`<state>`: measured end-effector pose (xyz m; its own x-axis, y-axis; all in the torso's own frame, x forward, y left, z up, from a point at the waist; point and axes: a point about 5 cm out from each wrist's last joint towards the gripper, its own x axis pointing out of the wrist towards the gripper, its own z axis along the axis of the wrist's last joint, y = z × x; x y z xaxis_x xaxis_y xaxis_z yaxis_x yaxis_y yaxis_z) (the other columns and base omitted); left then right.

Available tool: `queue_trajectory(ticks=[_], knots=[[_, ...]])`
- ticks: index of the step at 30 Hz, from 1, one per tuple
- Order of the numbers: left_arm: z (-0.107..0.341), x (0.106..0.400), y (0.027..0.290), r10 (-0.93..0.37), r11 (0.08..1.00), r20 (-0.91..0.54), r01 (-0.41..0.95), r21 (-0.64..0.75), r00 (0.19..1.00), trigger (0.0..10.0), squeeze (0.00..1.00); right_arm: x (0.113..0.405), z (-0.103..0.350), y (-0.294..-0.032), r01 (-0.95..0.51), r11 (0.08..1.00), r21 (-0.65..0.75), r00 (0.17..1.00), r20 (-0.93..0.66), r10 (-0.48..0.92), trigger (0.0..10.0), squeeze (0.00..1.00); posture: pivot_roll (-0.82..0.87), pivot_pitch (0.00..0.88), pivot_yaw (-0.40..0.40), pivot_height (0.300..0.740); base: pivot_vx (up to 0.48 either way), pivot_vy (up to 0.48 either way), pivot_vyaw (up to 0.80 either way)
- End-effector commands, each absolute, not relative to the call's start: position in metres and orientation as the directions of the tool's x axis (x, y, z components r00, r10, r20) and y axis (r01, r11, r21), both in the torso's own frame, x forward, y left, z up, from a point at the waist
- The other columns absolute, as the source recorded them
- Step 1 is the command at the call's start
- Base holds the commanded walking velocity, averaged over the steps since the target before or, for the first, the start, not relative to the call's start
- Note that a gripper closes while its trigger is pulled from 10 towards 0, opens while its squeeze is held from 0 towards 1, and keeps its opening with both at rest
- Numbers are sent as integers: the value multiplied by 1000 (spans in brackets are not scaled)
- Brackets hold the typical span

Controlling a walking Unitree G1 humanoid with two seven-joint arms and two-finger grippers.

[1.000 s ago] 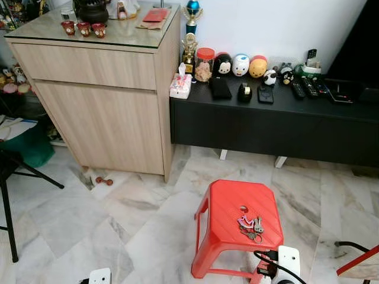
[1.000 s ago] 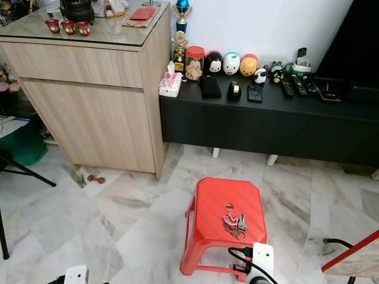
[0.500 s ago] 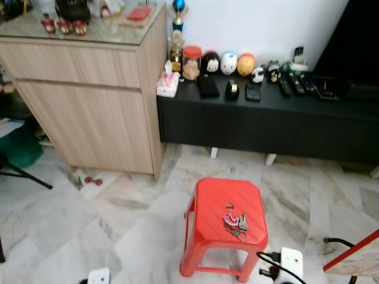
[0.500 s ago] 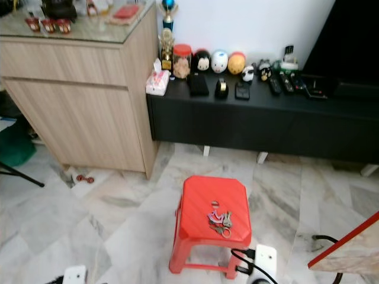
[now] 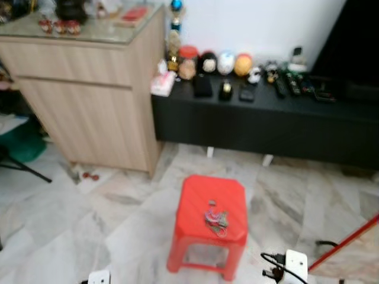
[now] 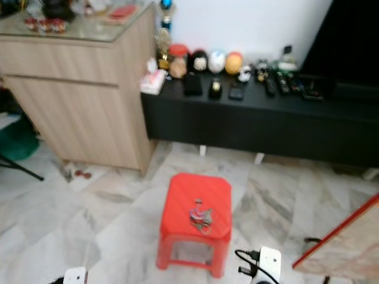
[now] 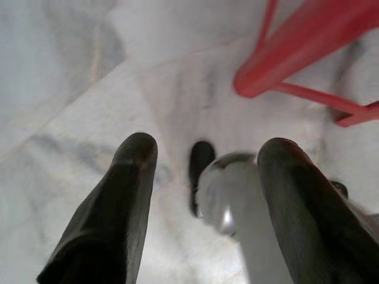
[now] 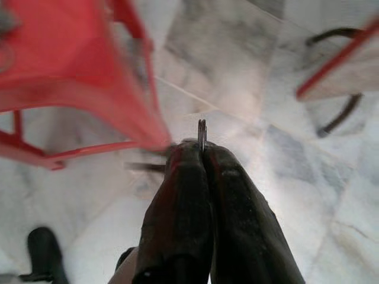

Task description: Hang keys on a hook

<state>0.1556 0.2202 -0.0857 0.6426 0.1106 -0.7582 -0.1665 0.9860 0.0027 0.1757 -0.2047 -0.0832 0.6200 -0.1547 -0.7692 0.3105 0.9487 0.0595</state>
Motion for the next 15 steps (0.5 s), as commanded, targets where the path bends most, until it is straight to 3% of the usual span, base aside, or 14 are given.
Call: queue_trajectory(ticks=[1, 15], knots=[[-90, 149, 216, 97, 988, -775, -153, 1, 625, 10000, 0, 173, -83, -210, 328, 943, 52, 617, -768, -172, 10000, 0, 97, 75, -57, 740, 0, -330, 0], [-95, 131, 214, 112, 983, -786, -182, -1, 608, 10000, 0, 173, -82, -215, 334, 941, 50, 625, -759, -182, 10000, 0, 121, 101, -85, 740, 0, -335, 0]])
